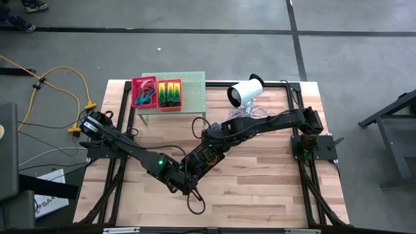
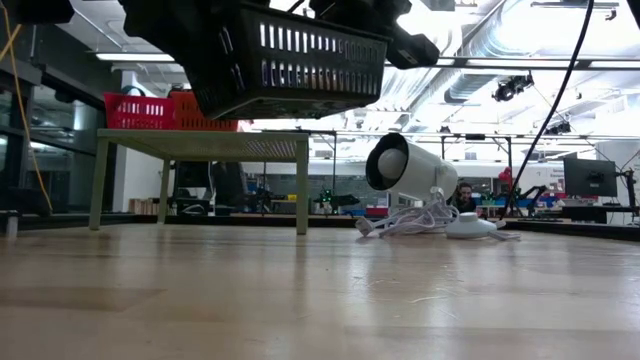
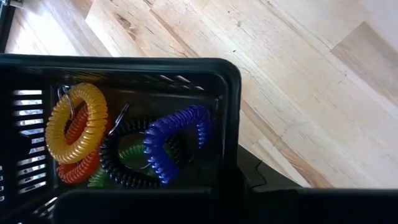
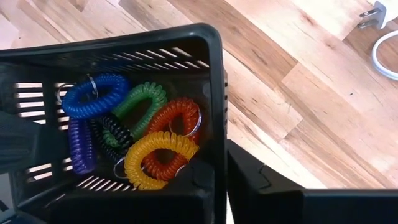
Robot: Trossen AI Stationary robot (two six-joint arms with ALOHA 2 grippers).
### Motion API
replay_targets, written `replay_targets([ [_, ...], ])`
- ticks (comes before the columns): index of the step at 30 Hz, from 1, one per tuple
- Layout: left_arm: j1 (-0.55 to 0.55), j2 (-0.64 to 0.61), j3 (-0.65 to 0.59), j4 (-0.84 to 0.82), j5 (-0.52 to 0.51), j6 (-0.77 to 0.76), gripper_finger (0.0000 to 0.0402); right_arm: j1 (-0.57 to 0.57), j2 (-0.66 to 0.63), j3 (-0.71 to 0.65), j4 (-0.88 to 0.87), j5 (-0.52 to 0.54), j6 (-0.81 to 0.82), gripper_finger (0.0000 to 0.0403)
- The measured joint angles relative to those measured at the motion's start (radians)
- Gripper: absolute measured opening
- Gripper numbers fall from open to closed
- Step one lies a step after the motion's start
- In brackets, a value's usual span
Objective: Pick & Place Office Desk Supplies
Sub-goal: Put the black basket on the shelf
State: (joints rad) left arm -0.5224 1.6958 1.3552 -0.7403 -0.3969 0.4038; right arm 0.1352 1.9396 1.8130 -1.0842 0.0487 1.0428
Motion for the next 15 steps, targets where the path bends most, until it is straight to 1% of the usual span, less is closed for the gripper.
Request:
replay_targets([
  [9, 0.0, 0.0, 0.0, -0.002, 0.005, 0.0, 0.0, 0.0, 0.0, 0.0, 0.002, 0.003, 0.0, 0.0089],
  [15, 0.0, 0.0, 0.0, -0.002, 0.002, 0.0, 0.0, 0.0, 0.0, 0.0, 0.005, 0.004, 0.0, 0.0111],
])
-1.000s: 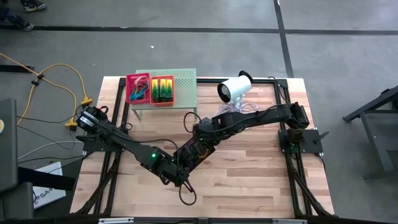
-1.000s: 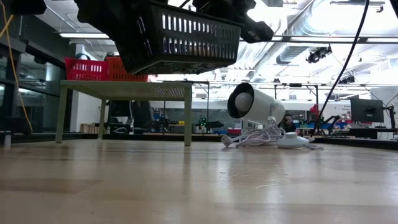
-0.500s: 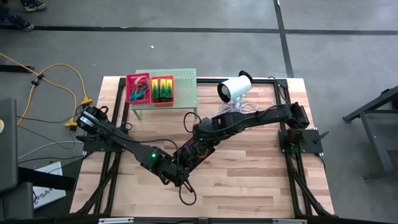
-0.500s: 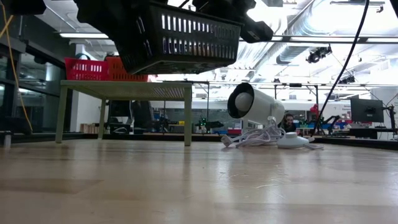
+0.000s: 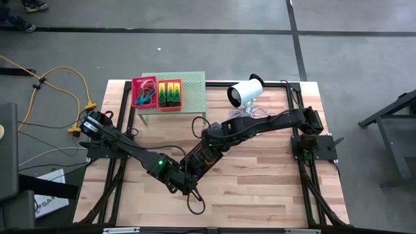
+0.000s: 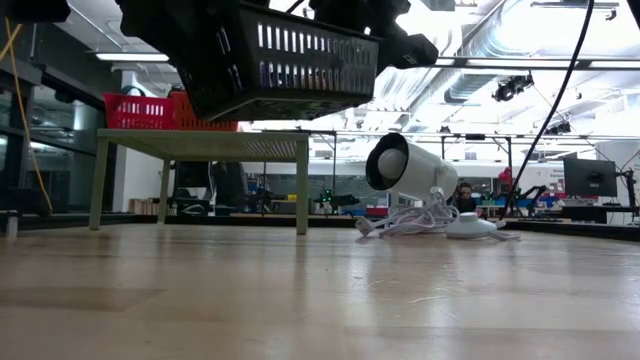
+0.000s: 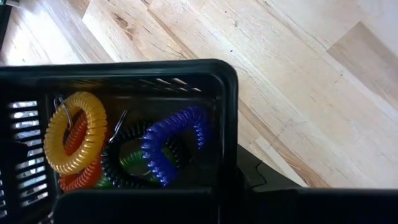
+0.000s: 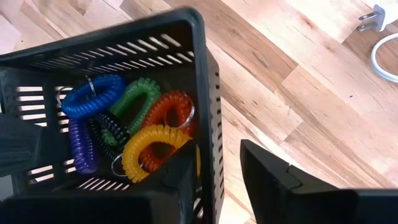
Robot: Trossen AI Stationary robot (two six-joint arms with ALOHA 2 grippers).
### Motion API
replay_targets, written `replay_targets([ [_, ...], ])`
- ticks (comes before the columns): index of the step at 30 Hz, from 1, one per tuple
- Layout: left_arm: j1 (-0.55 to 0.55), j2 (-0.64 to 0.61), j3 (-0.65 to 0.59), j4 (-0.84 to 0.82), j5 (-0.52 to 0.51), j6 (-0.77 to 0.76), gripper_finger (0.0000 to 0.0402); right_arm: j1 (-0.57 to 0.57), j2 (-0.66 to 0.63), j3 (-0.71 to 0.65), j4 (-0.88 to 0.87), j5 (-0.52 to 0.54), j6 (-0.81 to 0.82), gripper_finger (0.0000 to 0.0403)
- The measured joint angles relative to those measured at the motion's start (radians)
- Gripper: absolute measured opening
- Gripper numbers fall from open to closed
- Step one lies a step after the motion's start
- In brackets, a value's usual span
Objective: Pick & Place Office Desk Supplies
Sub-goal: Put the black basket on the shelf
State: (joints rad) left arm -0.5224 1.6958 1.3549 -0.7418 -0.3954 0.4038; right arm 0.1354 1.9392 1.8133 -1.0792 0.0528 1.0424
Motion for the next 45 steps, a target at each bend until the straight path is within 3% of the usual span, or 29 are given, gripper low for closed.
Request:
replay_targets([
  [22, 0.0, 0.0, 0.0, 0.002, -0.001, 0.0, 0.0, 0.0, 0.0, 0.0, 0.015, 0.016, 0.0, 0.0184],
  [45, 0.0, 0.0, 0.0, 0.002, 0.0, -0.009, 0.0, -0.004, -0.01, 0.0, 0.01, 0.015, -0.071, 0.0188],
])
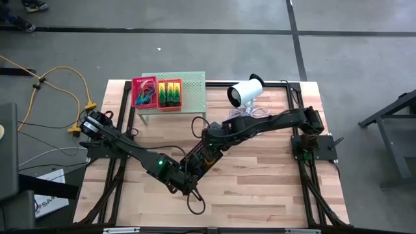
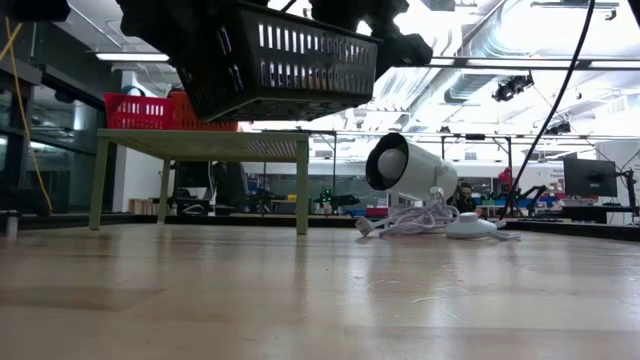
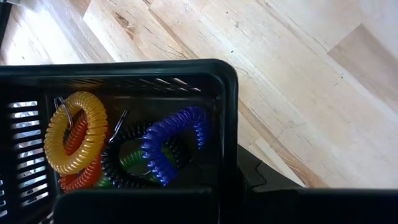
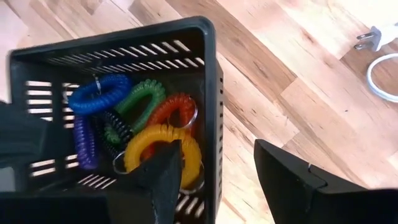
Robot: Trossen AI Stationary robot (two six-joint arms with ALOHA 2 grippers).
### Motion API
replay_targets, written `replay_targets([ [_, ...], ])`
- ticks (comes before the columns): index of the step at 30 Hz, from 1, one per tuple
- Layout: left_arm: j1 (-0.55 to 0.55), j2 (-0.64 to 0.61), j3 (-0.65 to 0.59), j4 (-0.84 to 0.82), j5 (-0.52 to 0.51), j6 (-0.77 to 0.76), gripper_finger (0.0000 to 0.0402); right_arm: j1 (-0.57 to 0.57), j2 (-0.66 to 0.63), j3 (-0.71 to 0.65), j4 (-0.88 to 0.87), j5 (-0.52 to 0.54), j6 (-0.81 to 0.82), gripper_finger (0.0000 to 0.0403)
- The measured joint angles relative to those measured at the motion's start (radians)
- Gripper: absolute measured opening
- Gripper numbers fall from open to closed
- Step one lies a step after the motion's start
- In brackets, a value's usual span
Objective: Pick & Place Office Desk Supplies
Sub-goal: Put the black basket on the shelf
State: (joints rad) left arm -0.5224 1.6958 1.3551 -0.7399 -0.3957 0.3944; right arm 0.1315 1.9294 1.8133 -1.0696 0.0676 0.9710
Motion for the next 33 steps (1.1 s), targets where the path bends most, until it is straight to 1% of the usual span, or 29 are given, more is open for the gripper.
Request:
replay_targets([
  [4, 0.0, 0.0, 0.0, -0.002, 0.011, -0.008, 0.0, -0.007, -0.011, 0.001, -0.015, 0.0, 0.0, 0.0188],
  [9, 0.002, 0.0, 0.0, -0.005, 0.082, -0.026, 0.0, -0.008, -0.033, 0.0, -0.021, 0.005, 0.0, 0.0188],
  [17, 0.001, 0.0, 0.0, -0.008, 0.083, -0.029, 0.0, -0.012, -0.071, 0.001, 0.024, 0.004, 0.0, 0.0188],
  [24, 0.0, 0.0, 0.0, -0.008, 0.083, -0.029, 0.0, -0.015, -0.088, 0.0, 0.015, 0.0, -0.006, 0.0188],
  [26, 0.001, 0.0, 0.0, -0.009, 0.083, -0.029, 0.0, -0.016, -0.089, 0.0, 0.011, -0.025, -0.007, 0.0188],
  [30, 0.009, 0.0, 0.0, -0.007, 0.083, -0.039, 0.0, -0.029, -0.142, 0.0, -0.018, -0.071, -0.011, 0.0188],
  [33, 0.033, 0.0, 0.0, -0.005, 0.083, -0.085, 0.0, -0.029, -0.201, 0.0, -0.081, -0.071, -0.038, 0.0188],
])
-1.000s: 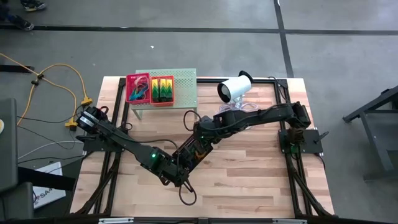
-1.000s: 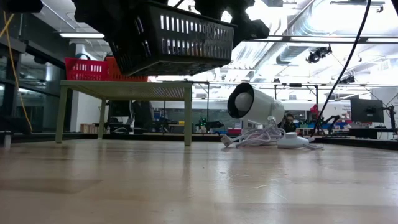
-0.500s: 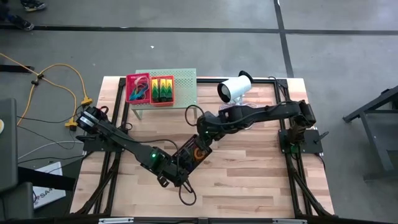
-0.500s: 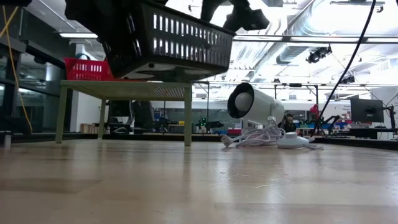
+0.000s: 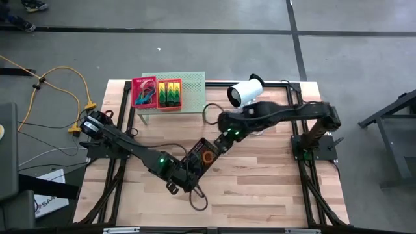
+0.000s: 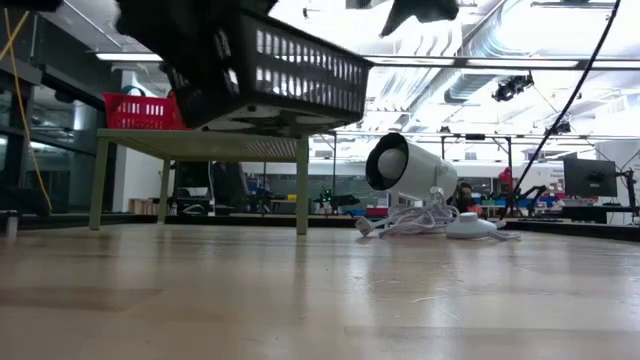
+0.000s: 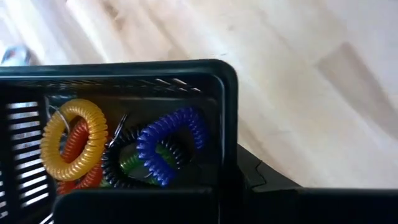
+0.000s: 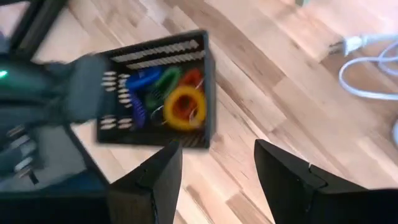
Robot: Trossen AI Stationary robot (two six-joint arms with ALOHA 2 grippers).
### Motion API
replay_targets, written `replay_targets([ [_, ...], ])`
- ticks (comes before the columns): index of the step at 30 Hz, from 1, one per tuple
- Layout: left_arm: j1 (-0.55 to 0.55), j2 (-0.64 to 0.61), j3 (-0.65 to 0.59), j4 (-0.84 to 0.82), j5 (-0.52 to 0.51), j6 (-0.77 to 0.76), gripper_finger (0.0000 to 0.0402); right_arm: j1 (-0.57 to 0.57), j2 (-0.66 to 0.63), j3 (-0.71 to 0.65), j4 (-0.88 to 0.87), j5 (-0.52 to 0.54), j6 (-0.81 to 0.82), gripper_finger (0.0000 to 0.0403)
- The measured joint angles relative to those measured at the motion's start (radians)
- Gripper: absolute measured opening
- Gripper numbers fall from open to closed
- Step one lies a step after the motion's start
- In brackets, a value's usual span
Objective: Pick & Place Office Desk Supplies
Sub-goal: Put the black basket on the shelf
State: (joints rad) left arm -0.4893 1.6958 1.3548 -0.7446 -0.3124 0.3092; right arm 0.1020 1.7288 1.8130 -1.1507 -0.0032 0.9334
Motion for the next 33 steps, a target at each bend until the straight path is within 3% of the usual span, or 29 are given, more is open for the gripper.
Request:
replay_targets([
  [12, 0.173, 0.0, 0.012, 0.035, 0.002, -0.141, 0.0, 0.1, -0.242, 0.0, -0.271, 0.005, -0.026, 0.0188],
  [23, 0.28, 0.0, 0.043, 0.036, 0.009, -0.238, 0.0, 0.259, -0.391, 0.0, -0.405, 0.14, -0.017, 0.0188],
  [29, 0.311, 0.0, 0.073, 0.038, 0.045, -0.25, 0.0, 0.347, -0.412, -0.044, -0.418, 0.399, -0.026, 0.0188],
  [33, 0.324, 0.0, 0.085, 0.043, 0.06, -0.249, 0.0, 0.395, -0.429, -0.178, -0.41, 0.543, -0.045, 0.0188],
])
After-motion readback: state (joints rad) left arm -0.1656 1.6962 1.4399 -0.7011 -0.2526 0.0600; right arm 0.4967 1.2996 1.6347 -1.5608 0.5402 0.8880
